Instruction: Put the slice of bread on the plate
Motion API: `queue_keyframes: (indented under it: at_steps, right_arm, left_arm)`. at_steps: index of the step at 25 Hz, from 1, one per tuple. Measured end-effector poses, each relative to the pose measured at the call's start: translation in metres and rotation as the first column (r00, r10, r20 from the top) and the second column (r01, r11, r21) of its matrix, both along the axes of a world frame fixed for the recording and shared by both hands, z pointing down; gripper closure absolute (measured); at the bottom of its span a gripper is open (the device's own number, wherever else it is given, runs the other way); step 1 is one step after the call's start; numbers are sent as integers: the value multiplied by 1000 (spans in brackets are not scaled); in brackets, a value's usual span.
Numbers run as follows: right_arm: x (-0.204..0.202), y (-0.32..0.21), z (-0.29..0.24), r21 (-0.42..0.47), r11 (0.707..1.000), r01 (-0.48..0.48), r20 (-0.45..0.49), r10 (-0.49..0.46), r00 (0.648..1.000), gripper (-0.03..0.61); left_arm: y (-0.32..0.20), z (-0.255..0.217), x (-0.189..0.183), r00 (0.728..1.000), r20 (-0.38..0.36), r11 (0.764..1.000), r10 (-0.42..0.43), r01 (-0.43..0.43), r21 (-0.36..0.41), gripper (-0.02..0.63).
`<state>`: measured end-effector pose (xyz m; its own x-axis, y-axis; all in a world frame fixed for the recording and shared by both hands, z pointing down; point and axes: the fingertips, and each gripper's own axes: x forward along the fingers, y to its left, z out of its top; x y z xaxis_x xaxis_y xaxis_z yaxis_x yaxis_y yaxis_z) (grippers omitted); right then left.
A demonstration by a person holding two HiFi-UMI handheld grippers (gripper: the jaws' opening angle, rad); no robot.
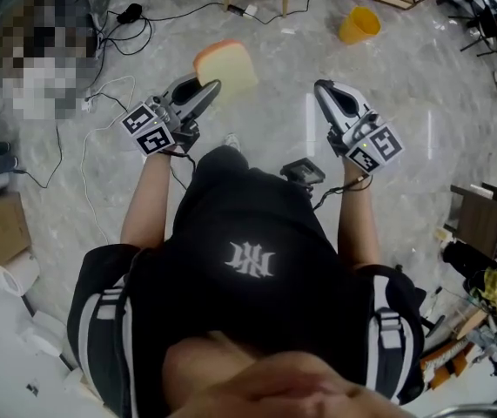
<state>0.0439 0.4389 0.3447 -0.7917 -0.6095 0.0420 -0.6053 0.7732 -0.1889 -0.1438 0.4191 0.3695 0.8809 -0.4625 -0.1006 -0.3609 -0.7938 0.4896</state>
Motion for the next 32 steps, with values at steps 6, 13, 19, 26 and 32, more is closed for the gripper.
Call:
queue_keyframes:
  at_steps: [6,13,19,26,32]
  right_arm:
    - [-24,-67,-6,-10,998,-63,0,63,998,575]
    - [-44,-99,-11,-5,999,-39,-28,38,999,575]
    - [-42,-132,-8,-9,1000,-26,-16,26,1000,575]
    - [-34,-184,1,-5,1000,0,21,0,1000,575]
    - [-3,-243,4,7,1000,-8,49,7,999,575]
  left_arm:
    - [-58,4,-25,999,-11,999,37,-37,-9,508]
    - [-96,4,-38,999,-19,999,43,-43,-6,508]
    - [-127,7,-37,999,-14,999,32,-32,-4,508]
    - [-171,11,-30,1000,10,1000,-2,2,-12,508]
    - [-227,12,-8,1000,19,1000,-25,25,-11,508]
